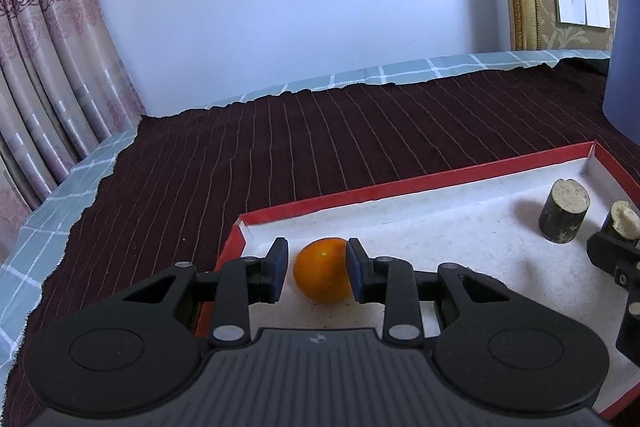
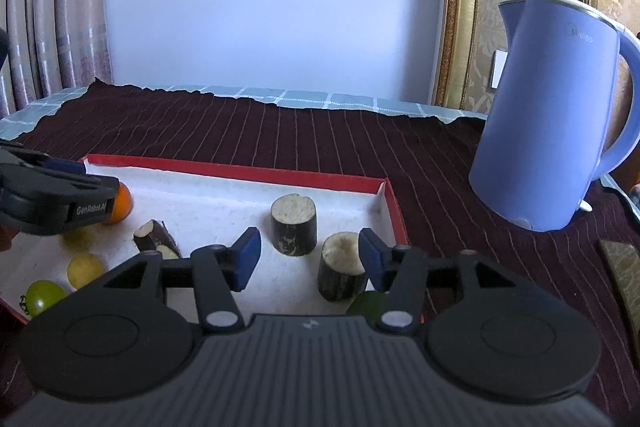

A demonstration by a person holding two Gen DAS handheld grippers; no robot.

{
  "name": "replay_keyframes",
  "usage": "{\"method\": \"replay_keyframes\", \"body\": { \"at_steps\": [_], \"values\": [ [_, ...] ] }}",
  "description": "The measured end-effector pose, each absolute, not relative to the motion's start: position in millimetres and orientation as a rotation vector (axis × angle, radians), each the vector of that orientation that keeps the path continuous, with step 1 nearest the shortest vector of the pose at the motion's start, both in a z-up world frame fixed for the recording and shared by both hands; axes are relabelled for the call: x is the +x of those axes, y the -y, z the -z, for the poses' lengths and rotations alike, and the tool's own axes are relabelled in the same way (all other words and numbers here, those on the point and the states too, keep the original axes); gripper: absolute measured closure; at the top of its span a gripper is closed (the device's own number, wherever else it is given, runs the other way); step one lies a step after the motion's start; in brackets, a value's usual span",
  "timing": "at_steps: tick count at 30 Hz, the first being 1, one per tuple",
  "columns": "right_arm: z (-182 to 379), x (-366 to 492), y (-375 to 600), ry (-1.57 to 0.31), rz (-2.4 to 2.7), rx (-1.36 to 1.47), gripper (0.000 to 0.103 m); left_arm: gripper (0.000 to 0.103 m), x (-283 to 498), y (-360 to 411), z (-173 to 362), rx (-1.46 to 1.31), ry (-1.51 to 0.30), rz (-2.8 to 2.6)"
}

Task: Organize fruits
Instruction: 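Open the left tool to drop the yellow fruit while the right tool releases the white piece into the tray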

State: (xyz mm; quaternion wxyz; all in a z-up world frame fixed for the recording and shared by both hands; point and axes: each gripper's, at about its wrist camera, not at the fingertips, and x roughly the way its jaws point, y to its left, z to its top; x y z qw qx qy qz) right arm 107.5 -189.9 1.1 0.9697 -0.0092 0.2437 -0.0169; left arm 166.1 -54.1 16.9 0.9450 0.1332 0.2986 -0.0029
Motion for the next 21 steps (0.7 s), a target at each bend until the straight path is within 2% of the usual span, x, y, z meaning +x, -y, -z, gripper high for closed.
{"method": "replay_keyframes", "body": {
  "at_steps": [6, 12, 13, 14, 15, 17, 21],
  "values": [
    [-2.2, 102.0, 190.1, -0.48, 0.038, -0.019, 0.044, 0.072, 163.2, 51.3, -18.0, 0.263, -0.616, 0.007],
    [-4.8, 85.6, 189.8, -0.443, 0.052, -0.026, 0.022, 0.071, 147.4, 42.9, -19.9, 0.236, -0.609, 0.013],
    [-5.2, 82.5, 189.7, -0.439, 0.051, -0.021, 0.015, 0.069, 143.9, 41.1, -19.8, 0.231, -0.608, 0.011],
    [-5.6, 78.8, 188.8, -0.433, 0.05, -0.02, 0.01, 0.056, 139.8, 39.3, -20.1, 0.226, -0.604, 0.009],
    [-5.9, 75.9, 187.4, -0.429, 0.049, -0.025, 0.003, 0.037, 135.2, 38.0, -20.4, 0.221, -0.596, 0.006],
    [-5.8, 69.3, 183.1, -0.429, 0.042, -0.04, 0.0, 0.023, 123.9, 35.3, -22.6, 0.213, -0.559, -0.007],
    [-5.8, 58.4, 174.7, -0.439, 0.013, -0.061, 0.0, 0.023, 104.4, 35.7, -27.0, 0.246, -0.497, -0.037]
  ]
}}
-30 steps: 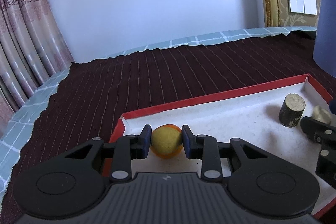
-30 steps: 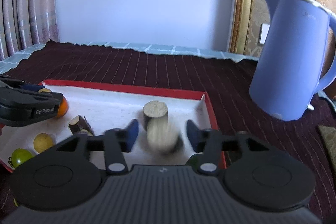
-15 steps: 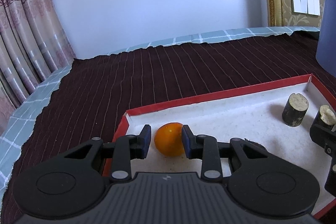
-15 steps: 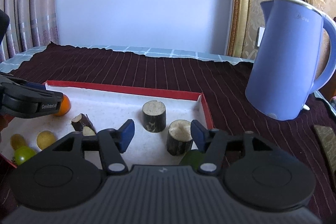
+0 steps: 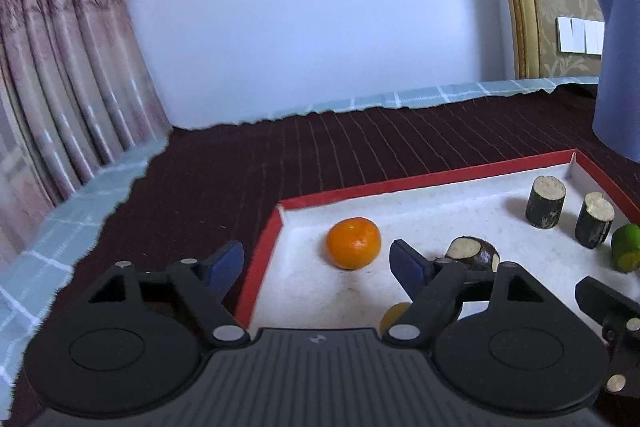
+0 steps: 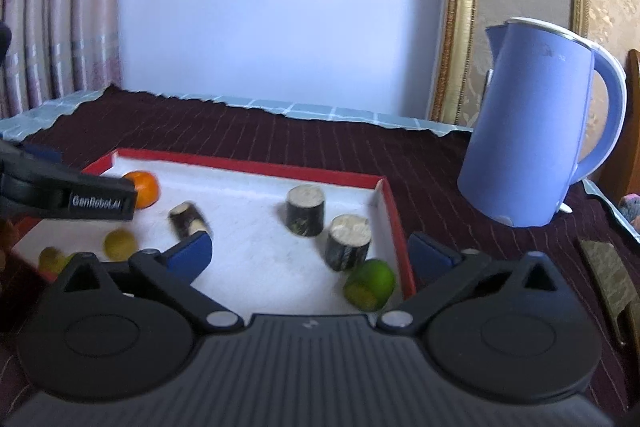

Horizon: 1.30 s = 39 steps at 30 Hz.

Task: Organize fruits
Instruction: 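Open the left tool to drop the yellow fruit while the right tool releases the white piece into the tray, then close the right tool on a mandarin beside the tray while the left tool moves toward a green lime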

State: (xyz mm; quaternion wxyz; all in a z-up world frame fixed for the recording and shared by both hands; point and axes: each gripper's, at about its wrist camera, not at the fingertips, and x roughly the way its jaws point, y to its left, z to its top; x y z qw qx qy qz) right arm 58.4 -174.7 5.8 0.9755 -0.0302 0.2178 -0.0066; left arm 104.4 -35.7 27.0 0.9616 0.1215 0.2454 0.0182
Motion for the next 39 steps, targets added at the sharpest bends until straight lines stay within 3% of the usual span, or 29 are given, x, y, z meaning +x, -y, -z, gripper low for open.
{"method": "replay_keyframes", "body": {
  "at_steps": [12, 15, 24, 30, 32, 35, 37, 39],
  "values": [
    [-7.2, 23.3, 161.9, -0.408, 0.009, -0.131, 0.0, 0.022, 77.5, 20.0, -19.5, 0.211, -0.516, -0.024],
    [-5.1, 16.2, 162.3, -0.409, 0.014, -0.129, 0.0, 0.014, 66.7, 12.4, -16.8, 0.192, -0.51, -0.001],
    [6.3, -18.4, 173.5, -0.373, -0.184, 0.012, 0.0, 0.013, 42.0, -31.7, -3.4, 0.011, -0.503, 0.069],
    [16.5, -19.6, 152.0, -0.438, -0.244, -0.119, 0.0, 0.013, 35.7, -52.8, 9.3, -0.06, -0.525, 0.086],
    [19.2, -16.4, 142.9, -0.477, -0.291, -0.143, 0.004, 0.013, 35.7, -54.6, 10.9, -0.066, -0.532, 0.093],
    [24.3, -8.3, 130.6, -0.546, -0.343, -0.166, 0.02, 0.013, 34.8, -55.1, 13.2, -0.07, -0.538, 0.101],
    [28.4, -4.2, 126.6, -0.568, -0.332, -0.181, 0.043, 0.013, 34.9, -55.1, 14.7, -0.069, -0.548, 0.105],
    [30.2, -4.7, 126.5, -0.572, -0.348, -0.164, 0.059, 0.013, 34.9, -57.0, 14.9, -0.076, -0.552, 0.109]
  ]
}}
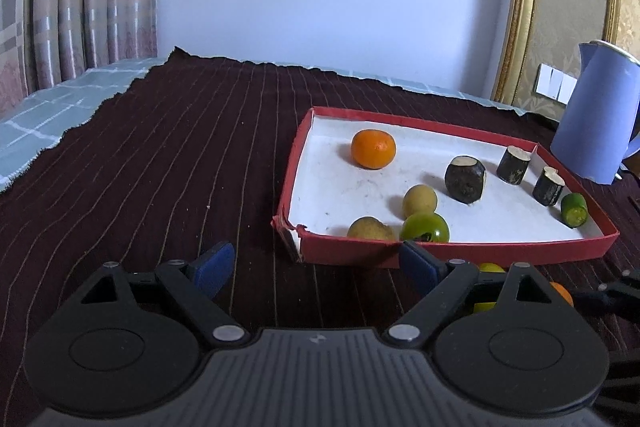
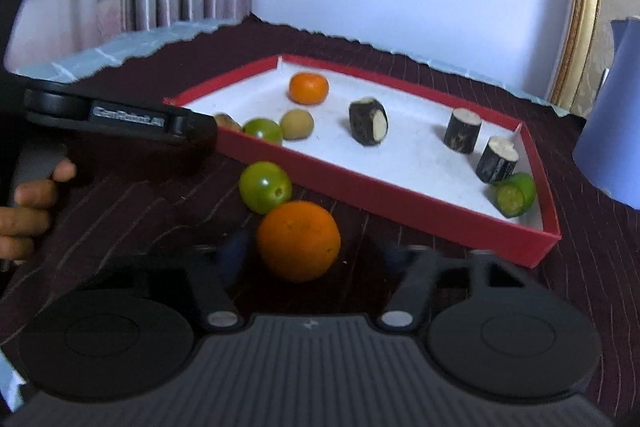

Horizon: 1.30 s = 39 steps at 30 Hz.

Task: Organize fruits
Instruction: 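Close the right tool on a mandarin beside the tray while the left tool moves toward a green lime, then close the left tool on the green lime beside the tray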

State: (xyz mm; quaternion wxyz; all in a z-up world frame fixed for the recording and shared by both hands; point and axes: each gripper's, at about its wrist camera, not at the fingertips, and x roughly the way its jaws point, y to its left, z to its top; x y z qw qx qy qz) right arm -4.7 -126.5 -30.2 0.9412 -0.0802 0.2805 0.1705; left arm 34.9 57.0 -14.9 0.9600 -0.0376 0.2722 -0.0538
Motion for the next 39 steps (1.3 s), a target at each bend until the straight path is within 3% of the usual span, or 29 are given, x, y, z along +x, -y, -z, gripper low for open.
{"method": "replay_keyframes", "body": {
  "at_steps": [1, 14, 24, 25, 27, 28, 30, 39],
  "values": [
    [29.7, -6.3, 126.9, -0.572, -0.356, -0.158, 0.064, 0.013, 34.5, -57.8, 14.5, -0.08, -0.55, 0.114],
    [30.9, -8.2, 193.0, -0.532, -0.09, -0.064, 0.064, 0.013, -8.6, 9.5, -1.0, 0.176, -0.426, 0.294],
    [36.4, -11.2, 199.1, -0.526, -0.109, -0.034, 0.064, 0.013, 27.9, 43.0, 15.7, 0.231, -0.606, 0.222],
    [36.1, -12.2, 199.1, -0.526, -0.11, -0.031, 0.064, 0.015, 31.4, 43.4, 17.4, 0.22, -0.624, 0.22],
    [35.8, -11.8, 198.6, -0.525, -0.111, -0.03, 0.064, 0.042, 35.1, 42.5, 21.2, 0.188, -0.657, 0.239],
    [35.8, -11.9, 198.6, -0.525, -0.112, -0.03, 0.064, 0.047, 34.5, 40.1, 21.0, 0.157, -0.661, 0.257],
    [35.9, -11.7, 198.1, -0.526, -0.112, -0.032, 0.064, 0.071, 32.2, 39.9, 19.7, 0.14, -0.665, 0.278],
    [34.5, -13.3, 191.9, -0.52, -0.088, -0.052, 0.064, 0.071, 24.4, 27.0, 12.2, 0.095, -0.647, 0.285]
  ]
}}
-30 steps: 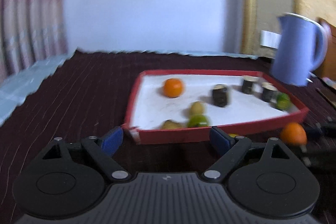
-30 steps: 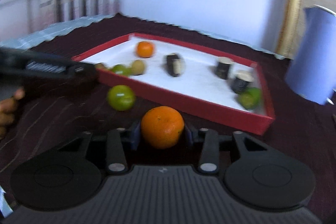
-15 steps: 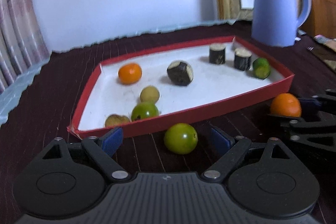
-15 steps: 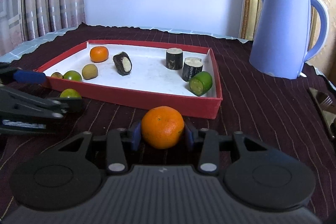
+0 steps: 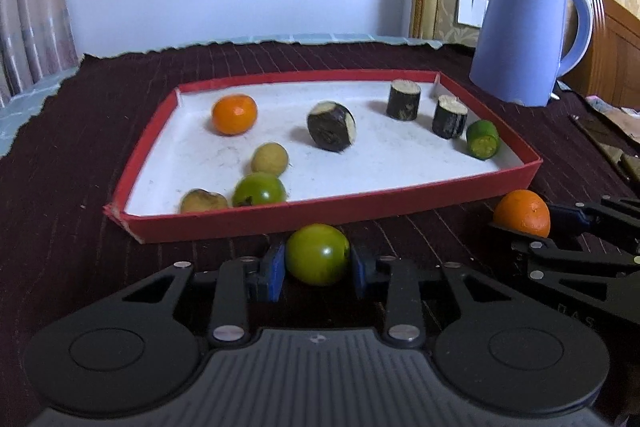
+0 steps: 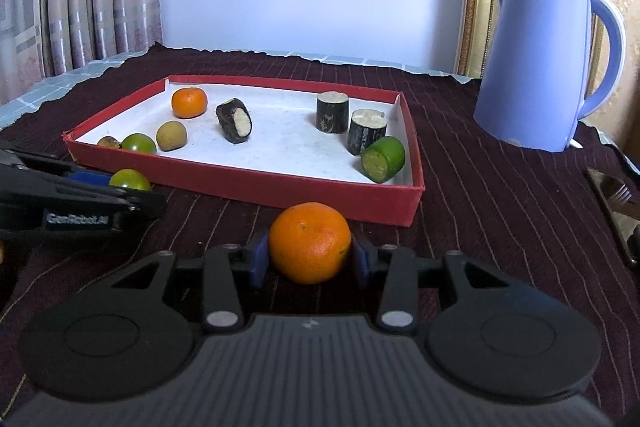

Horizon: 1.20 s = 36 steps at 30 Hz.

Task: Organize fruits
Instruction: 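Close the left tool on the green lime beside the tray, then carry the lime with the left tool while the right tool carries the mandarin over the tray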

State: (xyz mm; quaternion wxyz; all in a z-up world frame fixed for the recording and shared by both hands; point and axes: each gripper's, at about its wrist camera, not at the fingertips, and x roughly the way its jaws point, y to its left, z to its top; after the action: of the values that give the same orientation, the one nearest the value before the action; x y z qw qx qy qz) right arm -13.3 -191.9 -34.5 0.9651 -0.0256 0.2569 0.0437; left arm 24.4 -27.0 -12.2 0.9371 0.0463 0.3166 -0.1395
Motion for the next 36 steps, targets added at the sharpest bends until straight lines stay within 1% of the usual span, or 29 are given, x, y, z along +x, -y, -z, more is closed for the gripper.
{"method": "replay_keyframes", "body": {
  "at_steps": [7, 27, 36],
  "values": [
    [29.7, -17.6, 178.0, -0.503, -0.121, -0.053, 0.064, 0.071, 18.1, 19.4, -0.5, 0.111, -0.589, 0.243],
    [20.9, -17.3, 168.2, -0.468, -0.117, -0.036, 0.064, 0.071, 21.3, 12.8, 1.7, 0.128, -0.592, 0.166],
    [7.4, -11.1, 170.6, -0.432, -0.109, -0.039, 0.064, 0.071, 25.6, 15.2, -11.0, 0.153, -0.552, 0.146]
  ]
}}
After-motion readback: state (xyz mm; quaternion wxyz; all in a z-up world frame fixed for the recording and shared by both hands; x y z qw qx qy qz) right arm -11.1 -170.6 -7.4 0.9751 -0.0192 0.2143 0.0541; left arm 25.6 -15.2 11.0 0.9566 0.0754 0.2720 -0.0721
